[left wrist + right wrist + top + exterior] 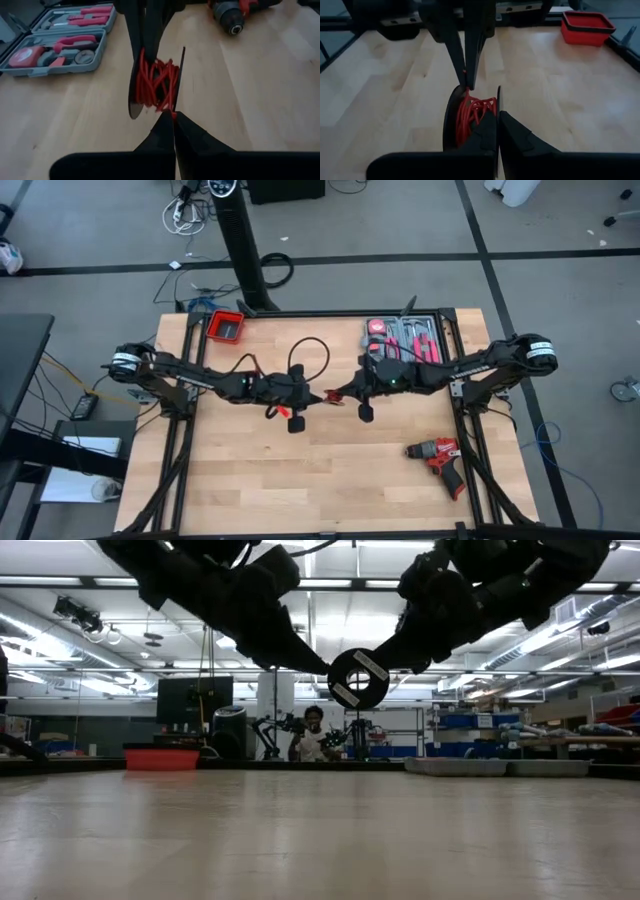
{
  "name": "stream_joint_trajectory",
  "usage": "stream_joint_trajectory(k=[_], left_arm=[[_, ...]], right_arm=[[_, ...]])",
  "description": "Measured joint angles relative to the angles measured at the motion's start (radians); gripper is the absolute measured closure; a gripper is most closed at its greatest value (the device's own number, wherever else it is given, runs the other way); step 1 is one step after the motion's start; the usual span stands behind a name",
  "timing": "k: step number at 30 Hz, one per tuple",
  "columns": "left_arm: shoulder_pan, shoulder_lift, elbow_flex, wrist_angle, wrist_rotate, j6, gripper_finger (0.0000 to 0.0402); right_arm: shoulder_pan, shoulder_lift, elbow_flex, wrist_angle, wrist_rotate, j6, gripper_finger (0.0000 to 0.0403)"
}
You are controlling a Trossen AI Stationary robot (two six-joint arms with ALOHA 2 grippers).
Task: Coil cords
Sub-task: Coil the red wire onto the black spool
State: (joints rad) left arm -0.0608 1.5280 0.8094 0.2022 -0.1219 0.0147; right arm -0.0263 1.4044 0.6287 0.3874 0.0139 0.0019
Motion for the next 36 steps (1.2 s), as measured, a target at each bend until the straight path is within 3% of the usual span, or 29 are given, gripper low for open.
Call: stream_joint_trajectory(k=[15, 27, 36], left_arm=[[0.0, 0.102, -0.043, 0.142, -0.004, 0.004, 0.0399], [0.0, 0.113, -0.044, 0.157, -0.02, 0.004, 0.0397], [0.0, 0.117, -0.049, 0.177, -0.021, 0.0, 0.0363]], right_arm=[[0.007, 0.002, -0.029, 0.066, 0.009, 0.042, 0.0402], [0.007, 0.002, -0.029, 0.055, -0.004, 0.055, 0.0402], [0.006, -0.001, -0.027, 0.058, -0.018, 0.054, 0.0402]])
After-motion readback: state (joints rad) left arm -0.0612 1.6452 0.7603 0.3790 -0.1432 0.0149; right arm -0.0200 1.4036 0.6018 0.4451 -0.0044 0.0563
